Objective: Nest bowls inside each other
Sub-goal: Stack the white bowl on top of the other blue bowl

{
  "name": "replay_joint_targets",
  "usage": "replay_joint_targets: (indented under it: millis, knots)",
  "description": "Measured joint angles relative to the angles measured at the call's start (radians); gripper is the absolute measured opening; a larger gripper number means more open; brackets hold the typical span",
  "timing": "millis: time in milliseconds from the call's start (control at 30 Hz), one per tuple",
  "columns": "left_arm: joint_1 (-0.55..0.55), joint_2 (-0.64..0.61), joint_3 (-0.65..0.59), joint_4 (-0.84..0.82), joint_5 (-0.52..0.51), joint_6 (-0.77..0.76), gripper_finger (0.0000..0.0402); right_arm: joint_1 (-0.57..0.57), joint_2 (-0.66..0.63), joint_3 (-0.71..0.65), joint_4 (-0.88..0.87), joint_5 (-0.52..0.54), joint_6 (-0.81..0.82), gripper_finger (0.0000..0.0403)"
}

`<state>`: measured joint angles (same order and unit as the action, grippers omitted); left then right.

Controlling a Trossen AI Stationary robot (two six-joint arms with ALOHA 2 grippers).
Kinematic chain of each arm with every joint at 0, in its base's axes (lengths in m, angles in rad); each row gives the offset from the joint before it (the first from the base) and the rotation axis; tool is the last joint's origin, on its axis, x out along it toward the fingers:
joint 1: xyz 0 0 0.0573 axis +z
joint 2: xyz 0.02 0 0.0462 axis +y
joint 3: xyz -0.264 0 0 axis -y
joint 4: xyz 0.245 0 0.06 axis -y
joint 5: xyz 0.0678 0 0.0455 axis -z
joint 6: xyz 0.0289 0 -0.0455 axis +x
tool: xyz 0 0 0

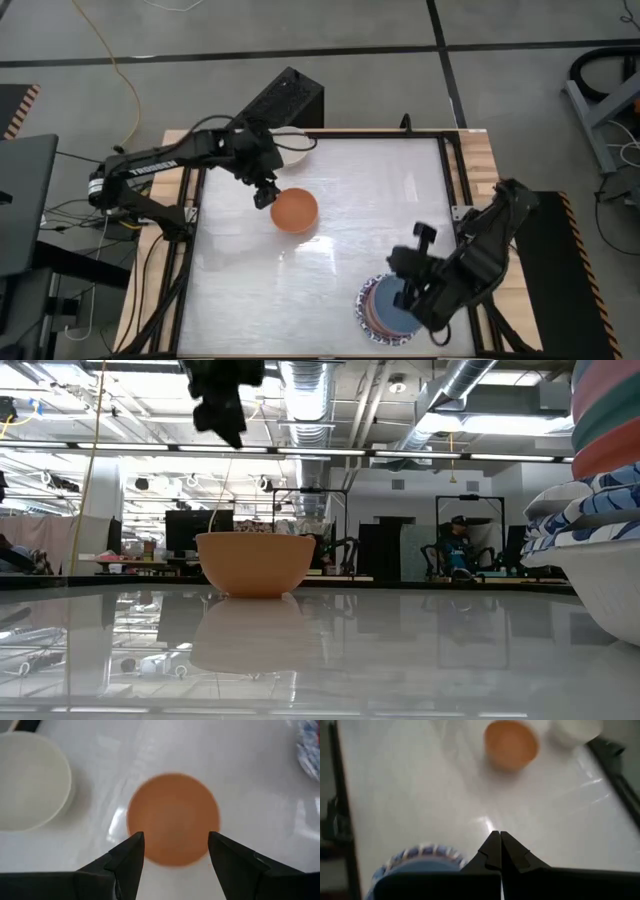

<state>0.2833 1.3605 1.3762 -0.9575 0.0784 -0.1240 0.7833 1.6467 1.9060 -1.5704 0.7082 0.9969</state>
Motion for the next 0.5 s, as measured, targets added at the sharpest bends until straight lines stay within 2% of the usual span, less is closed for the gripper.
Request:
replay_joint_targets:
  millis: [200,367,500]
  knots:
    - [0.024,0.000,-0.148,0.132,-0.010,-0.173,0.0209,-0.078,-0.054,0.000,0.000,0.107,-0.008,0.0008]
    - [0.056,0.000,-0.277,0.204,-0.007,-0.299,0.0209,-0.161,-0.058,-0.001,-0.001,0.108,-0.038,0.0008]
    - [0.068,-0.001,-0.334,0.227,-0.021,-0.342,0.0209,-0.221,-0.058,-0.001,-0.001,0.109,-0.053,0.0017]
